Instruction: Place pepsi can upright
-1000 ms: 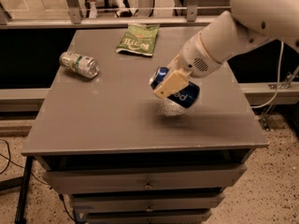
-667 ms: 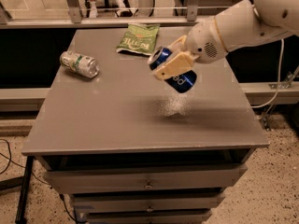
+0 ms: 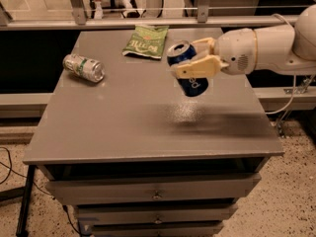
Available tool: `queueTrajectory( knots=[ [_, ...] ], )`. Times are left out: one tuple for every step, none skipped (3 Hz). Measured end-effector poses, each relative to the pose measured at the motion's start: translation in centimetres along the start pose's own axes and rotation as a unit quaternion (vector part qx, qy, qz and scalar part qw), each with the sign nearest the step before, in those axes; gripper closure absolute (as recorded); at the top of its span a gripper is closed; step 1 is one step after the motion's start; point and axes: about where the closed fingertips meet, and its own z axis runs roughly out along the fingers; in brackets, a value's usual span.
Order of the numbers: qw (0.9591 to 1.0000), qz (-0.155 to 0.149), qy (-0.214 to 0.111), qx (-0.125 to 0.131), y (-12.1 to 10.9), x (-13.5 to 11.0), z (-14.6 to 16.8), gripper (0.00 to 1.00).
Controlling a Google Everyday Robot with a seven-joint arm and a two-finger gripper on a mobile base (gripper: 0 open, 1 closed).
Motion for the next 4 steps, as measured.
queueTrajectory(
  knots=[
    [0.9984, -0.006, -0.056, -0.007, 0.2, 0.4, -2.0, 1.00],
    [0.9961, -0.001, -0.088, -0.009, 0.2, 1.9, -4.0, 1.00],
    [0.9921, -0.002, -0.125, -0.013, 0.2, 3.4, -5.3, 1.00],
    [0.9875, -0.008, -0.156, -0.016, 0.0, 4.6, -6.1, 1.00]
  ],
)
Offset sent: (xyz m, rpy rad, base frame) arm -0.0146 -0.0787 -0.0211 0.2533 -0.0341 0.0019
